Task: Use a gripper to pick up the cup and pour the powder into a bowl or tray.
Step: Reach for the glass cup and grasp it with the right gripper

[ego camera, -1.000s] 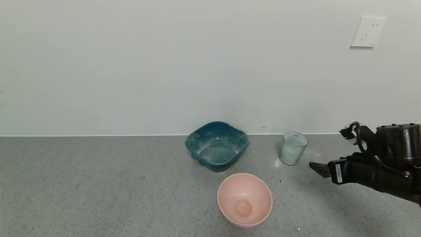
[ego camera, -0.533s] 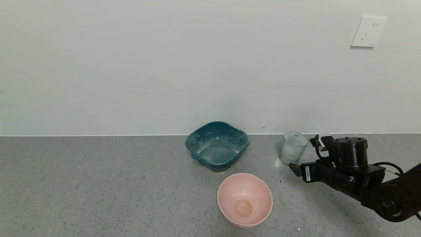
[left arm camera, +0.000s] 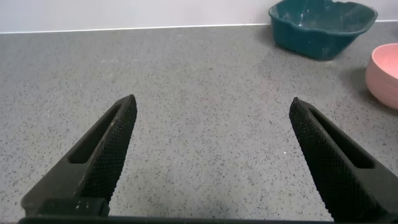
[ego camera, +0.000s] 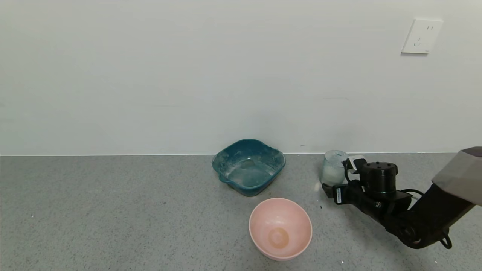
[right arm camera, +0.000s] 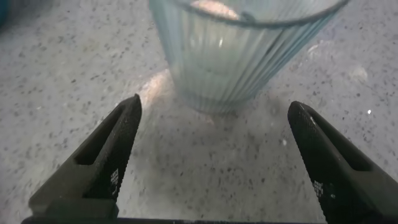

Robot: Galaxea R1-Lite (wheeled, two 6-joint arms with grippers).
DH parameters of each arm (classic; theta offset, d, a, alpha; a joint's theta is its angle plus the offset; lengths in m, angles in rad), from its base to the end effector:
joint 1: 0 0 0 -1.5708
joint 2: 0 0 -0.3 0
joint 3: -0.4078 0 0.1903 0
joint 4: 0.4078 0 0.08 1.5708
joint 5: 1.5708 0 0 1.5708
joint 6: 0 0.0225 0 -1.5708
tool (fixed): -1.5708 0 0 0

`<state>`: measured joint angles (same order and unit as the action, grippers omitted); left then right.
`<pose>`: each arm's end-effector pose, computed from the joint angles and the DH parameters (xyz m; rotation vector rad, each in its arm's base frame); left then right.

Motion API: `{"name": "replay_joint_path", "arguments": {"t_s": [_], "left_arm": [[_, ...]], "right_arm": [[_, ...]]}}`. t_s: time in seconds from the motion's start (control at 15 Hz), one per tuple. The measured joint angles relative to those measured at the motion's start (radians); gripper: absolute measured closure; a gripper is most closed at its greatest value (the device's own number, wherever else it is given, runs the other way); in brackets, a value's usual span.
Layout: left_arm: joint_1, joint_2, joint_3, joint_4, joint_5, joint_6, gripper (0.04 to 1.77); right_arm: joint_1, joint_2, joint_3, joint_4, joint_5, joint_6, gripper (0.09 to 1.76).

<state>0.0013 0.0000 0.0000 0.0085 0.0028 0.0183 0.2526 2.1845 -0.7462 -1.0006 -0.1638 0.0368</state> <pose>-0.0228 0.0000 0.0746 0.0183 0.0085 0.0040 0.3526 0.0872 0.0387 -0.0543 0.4298 0.0795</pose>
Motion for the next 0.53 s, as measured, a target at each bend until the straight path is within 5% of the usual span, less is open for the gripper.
{"name": "replay_joint_path", "arguments": {"t_s": [0.53], "left_arm": [[0.000,0.000,0.000,0.000,0.000,0.000,0.05]], "right_arm": [[-0.007,0.070,-0.082,-0.084,-0.016,-0.003,0.14]]}}
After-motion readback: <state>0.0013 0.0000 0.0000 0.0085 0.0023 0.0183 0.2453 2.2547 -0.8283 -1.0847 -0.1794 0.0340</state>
